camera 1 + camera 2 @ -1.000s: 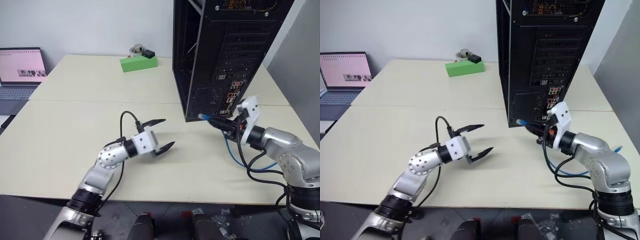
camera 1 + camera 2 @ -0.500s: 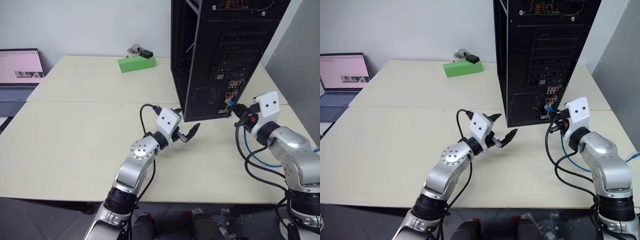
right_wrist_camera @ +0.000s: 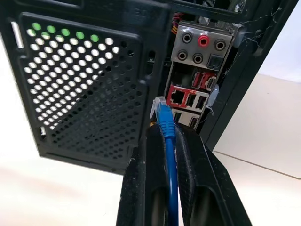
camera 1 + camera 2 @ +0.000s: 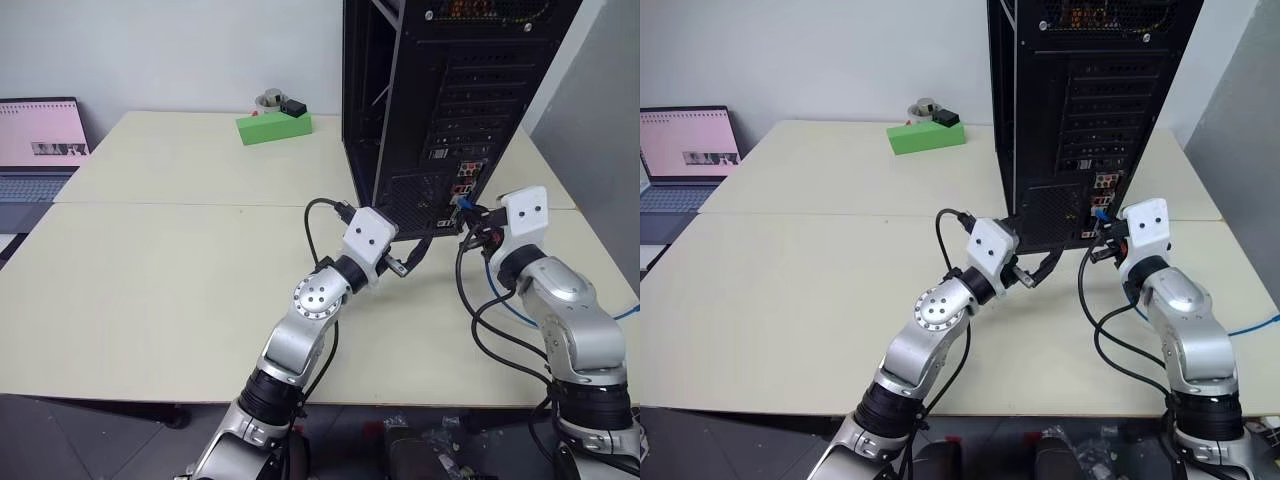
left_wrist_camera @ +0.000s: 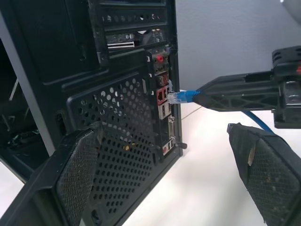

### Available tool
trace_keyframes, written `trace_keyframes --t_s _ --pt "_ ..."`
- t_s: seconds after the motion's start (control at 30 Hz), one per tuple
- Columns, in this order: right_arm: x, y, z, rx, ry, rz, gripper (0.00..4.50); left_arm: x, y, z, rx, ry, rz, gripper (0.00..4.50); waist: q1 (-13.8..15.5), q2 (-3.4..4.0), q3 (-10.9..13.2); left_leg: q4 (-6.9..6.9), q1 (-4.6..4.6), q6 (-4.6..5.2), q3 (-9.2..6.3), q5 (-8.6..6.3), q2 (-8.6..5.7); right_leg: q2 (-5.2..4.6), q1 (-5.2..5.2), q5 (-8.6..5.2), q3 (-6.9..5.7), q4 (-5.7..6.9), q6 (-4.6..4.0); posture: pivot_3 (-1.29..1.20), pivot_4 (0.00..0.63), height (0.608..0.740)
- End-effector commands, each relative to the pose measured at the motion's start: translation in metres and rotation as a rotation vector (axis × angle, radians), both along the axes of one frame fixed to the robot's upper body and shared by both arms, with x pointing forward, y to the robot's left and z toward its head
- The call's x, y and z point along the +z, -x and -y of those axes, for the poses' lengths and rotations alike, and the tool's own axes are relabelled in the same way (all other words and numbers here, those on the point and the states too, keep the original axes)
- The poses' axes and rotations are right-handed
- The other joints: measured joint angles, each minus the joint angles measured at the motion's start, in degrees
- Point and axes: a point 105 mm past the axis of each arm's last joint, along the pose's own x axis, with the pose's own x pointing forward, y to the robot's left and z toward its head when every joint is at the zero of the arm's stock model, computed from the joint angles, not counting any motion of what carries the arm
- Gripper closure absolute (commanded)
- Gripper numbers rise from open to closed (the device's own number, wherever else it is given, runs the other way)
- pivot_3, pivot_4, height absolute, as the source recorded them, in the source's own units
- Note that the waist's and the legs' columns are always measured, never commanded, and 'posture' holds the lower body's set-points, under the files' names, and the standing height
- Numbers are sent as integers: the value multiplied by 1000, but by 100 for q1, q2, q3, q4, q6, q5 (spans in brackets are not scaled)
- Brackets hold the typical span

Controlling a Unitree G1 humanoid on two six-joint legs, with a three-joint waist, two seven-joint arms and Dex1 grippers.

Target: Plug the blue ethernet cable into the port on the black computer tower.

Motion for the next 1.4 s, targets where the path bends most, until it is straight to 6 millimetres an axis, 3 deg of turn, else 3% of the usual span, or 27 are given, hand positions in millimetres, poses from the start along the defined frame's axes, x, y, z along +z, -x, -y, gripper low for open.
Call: trace_keyframes --t_s 0.03,1.0,1.4 --pt "16 -3 2 -24 -4 74 4500 14 6 4 -11 21 60 19 0 0 0 0 0 0 0 0 0 0 0 0 0 0 0 0 150 740" --pt "18 -20 10 -113 -105 63 4500 17 4 1 3 20 75 19 -8 1 0 0 1 0 2 0 0 0 0 0 2 2 0 0 150 740" --pt "9 -20 -9 -144 -182 51 4500 22 7 2 -10 59 83 19 -4 2 -1 0 1 0 1 0 0 0 0 0 2 1 0 0 150 740"
